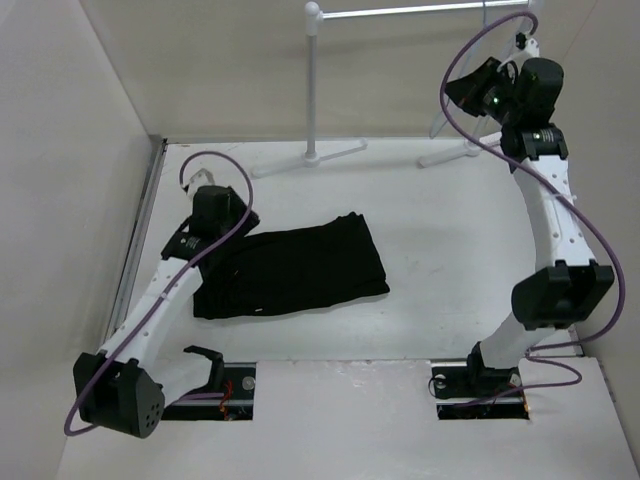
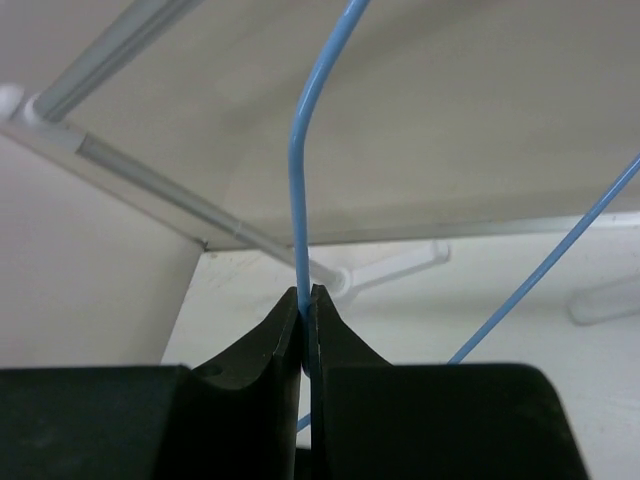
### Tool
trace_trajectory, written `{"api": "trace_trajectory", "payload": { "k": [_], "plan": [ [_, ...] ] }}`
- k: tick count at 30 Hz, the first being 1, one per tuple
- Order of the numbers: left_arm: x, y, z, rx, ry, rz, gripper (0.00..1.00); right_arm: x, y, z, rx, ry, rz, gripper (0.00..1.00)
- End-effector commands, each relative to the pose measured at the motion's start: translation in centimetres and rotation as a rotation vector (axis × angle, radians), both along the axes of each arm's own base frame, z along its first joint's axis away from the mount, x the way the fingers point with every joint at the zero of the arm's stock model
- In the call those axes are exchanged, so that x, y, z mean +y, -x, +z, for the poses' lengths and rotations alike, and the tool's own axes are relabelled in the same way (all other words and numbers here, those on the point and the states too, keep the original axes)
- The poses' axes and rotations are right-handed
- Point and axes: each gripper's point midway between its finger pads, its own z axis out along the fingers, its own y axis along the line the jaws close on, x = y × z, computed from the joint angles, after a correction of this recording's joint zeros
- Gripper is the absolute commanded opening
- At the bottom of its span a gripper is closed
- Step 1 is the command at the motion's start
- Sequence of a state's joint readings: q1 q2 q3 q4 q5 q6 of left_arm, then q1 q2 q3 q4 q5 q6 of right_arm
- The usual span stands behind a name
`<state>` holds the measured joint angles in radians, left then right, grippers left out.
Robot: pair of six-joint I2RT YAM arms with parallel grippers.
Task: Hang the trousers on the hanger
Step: Pick up the hanger from the clothesline, then place the trousers on the hanger.
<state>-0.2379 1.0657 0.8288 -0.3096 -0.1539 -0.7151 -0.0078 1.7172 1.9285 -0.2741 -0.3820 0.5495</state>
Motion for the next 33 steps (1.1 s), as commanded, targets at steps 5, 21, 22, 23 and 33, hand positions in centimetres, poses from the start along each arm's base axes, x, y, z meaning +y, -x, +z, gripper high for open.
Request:
{"api": "trace_trajectory", "payload": {
  "k": [5,21,22,23,33],
  "plan": [
    [-12.2,-3.6,13.5,-0.229,0.148,-0.331,0.5,5.9,8.0,-4.8,0.032,0.025,0.159,0.09],
    [-32.0,-2.3,15.3,-0.262,0.148,-0.709,0.52,12.0,21.9,-19.0,0.301,0.089,0.295,0.09],
    [-32.7,-1.8,14.8,-0.253,0.149,-0.728,0.52,12.0,22.3,-19.3,0.306,0.088,0.297,0.09],
    [-33.4,-1.4,14.6,-0.249,0.15,-0.743,0.52,12.2,22.6,-19.6,0.314,0.086,0.302,0.09],
    [-36.3,-0.6,12.1,-0.223,0.105,-0.773,0.38,12.4,24.6,-21.1,0.343,0.076,0.313,0.09]
  ]
}}
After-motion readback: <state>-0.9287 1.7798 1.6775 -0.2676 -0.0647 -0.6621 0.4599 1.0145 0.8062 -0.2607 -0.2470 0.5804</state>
